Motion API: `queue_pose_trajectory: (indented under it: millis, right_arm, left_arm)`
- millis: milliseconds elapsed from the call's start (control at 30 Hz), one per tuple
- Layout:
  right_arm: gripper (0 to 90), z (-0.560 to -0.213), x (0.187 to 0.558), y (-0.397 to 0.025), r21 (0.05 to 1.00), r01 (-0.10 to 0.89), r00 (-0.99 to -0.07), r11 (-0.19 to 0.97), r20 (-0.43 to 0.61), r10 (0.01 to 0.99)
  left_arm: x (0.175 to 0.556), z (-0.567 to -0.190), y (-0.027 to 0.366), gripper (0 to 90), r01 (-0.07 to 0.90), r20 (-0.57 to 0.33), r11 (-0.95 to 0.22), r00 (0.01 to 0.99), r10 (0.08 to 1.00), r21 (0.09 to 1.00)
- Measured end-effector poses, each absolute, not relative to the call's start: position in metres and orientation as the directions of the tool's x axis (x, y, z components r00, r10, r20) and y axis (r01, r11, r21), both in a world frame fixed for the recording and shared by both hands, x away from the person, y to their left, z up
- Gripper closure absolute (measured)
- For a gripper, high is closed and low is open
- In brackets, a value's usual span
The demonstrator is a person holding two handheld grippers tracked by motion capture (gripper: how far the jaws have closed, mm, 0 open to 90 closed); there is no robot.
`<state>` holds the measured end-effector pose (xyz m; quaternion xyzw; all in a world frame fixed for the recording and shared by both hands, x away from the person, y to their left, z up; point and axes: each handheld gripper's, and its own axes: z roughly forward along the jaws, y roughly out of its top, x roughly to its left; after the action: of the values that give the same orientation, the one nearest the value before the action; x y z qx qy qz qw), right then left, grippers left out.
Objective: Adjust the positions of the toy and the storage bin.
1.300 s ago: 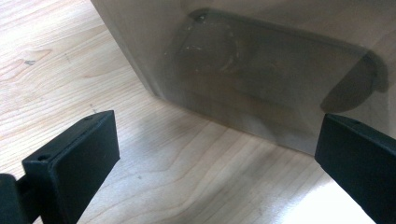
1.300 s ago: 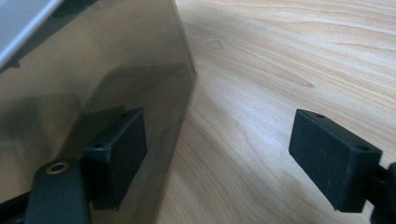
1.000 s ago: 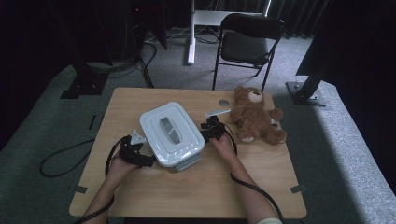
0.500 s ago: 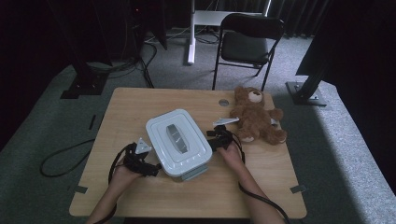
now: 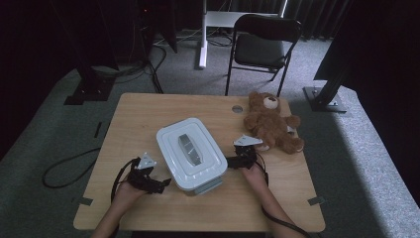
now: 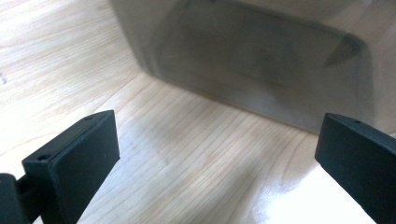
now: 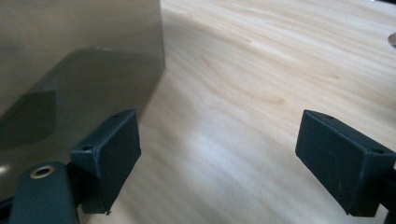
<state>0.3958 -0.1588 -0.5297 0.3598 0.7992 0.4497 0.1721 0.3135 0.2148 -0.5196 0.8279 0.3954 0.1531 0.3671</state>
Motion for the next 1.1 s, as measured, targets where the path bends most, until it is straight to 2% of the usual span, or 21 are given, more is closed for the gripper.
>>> queue_pose_trajectory:
  millis: [200, 600, 867, 1100]
  right_arm:
    - [13.3, -0.539, 0.384, -0.174, 0.838, 0.439, -0.681, 0.324, 0.076, 0.728]
    - [13.2, -0.547, 0.356, -0.212, 0.828, 0.466, -0.638, 0.313, 0.069, 0.767]
    - [13.2, -0.548, 0.338, -0.234, 0.814, 0.478, -0.642, 0.329, 0.069, 0.763]
    - [13.3, -0.553, 0.323, -0.262, 0.804, 0.505, -0.597, 0.314, 0.062, 0.8]
  left_arm:
    - [0.31, -0.523, 0.233, 0.5, 0.541, -0.036, -0.392, 0.618, 0.786, 0.744]
    - [0.299, -0.509, 0.26, 0.5, 0.566, -0.122, -0.294, 0.583, 0.803, 0.77]
    - [0.291, -0.488, 0.261, 0.5, 0.554, -0.112, -0.302, 0.592, 0.798, 0.775]
    - [0.287, -0.473, 0.256, 0.5, 0.517, -0.103, -0.318, 0.632, 0.768, 0.795]
